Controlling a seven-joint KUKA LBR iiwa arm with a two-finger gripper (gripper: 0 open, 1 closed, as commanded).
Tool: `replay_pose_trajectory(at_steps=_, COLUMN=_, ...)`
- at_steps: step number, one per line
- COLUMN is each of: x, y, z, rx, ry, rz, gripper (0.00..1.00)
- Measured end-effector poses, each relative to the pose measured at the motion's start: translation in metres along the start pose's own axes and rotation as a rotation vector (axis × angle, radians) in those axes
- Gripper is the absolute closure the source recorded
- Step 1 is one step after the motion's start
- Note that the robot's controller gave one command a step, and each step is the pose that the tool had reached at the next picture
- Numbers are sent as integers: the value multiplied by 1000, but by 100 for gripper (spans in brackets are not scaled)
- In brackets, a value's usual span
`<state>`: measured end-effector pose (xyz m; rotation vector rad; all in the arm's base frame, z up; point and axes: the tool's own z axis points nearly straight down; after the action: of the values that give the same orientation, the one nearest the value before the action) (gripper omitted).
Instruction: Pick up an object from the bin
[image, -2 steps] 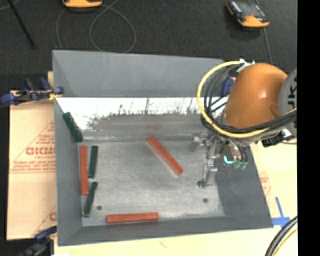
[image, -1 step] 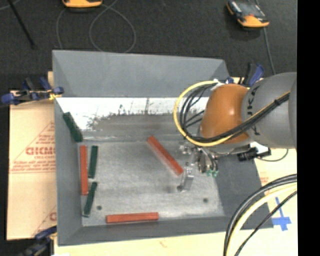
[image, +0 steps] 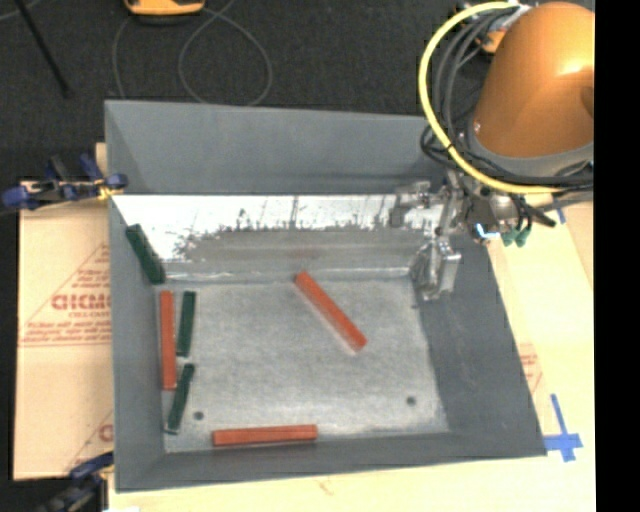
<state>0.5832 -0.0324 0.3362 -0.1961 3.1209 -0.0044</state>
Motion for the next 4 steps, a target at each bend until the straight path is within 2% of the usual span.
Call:
replay_pose_trajectory(at_steps=1, x=57, y=54, z=146, rx=-6, ry=21, rz=62, gripper=0)
replay_pose_trajectory(at_steps=2, x=33, y=-24, z=265, rx=-3, ry=6, rz=-237, gripper=0)
replay_pose_trajectory(at_steps=3, x=-20, y=19, z=264, rx=-6, ry=3, rz=-178, gripper=0)
replay_pose_trajectory(at_steps=4, x=-47, y=-44, z=263, rx=0, ry=4, rz=-161, gripper=0)
